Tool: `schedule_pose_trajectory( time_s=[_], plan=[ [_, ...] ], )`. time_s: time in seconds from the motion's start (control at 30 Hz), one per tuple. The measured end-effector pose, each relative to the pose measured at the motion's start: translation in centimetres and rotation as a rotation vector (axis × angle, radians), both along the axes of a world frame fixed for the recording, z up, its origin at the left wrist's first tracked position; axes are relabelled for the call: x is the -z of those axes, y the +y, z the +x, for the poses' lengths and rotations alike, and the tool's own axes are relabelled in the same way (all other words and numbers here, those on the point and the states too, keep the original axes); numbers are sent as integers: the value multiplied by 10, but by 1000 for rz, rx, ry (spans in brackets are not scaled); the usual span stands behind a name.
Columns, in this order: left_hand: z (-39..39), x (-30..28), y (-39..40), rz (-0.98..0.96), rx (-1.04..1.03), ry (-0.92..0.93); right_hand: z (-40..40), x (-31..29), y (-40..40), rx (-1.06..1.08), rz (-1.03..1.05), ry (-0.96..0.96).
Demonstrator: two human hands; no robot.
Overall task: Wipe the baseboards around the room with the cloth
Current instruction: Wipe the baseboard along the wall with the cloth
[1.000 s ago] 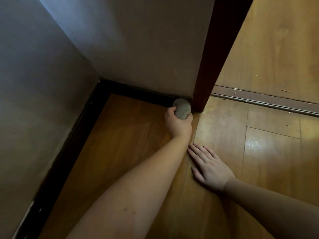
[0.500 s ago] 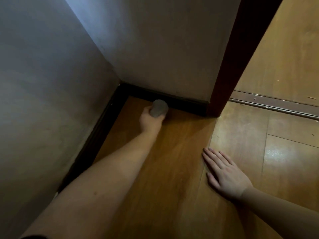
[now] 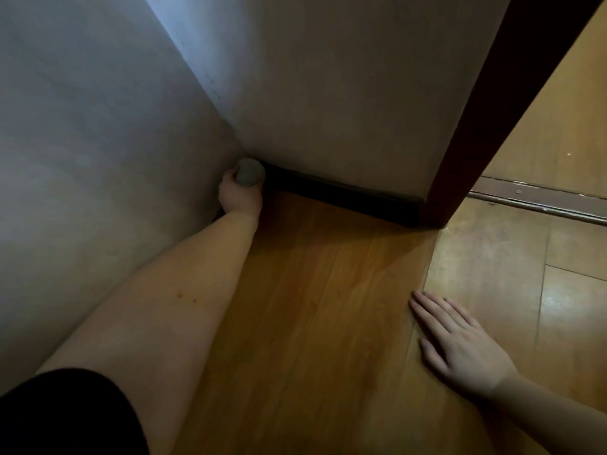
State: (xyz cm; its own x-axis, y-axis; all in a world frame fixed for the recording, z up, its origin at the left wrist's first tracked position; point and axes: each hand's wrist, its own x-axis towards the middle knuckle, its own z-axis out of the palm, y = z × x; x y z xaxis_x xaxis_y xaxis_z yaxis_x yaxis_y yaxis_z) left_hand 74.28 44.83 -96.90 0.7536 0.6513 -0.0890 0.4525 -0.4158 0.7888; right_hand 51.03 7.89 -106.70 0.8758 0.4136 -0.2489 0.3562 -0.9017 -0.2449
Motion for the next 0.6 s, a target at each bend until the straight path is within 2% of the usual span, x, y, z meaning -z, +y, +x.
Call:
schedule_pose_trajectory(
  time_s=[0.17, 0.37, 0.5, 0.6],
  plan=[
    [17, -1, -7, 35, -16, 41, 2, -4, 1, 0, 11, 12],
    [12, -5, -19, 171, 80, 104, 1, 1, 0, -8, 10, 17],
    [-1, -9, -48, 125, 117, 97, 1, 2, 1, -7, 8, 18],
    [-18, -4, -83, 8, 119, 95, 3, 2, 2, -12, 27, 24]
  ],
)
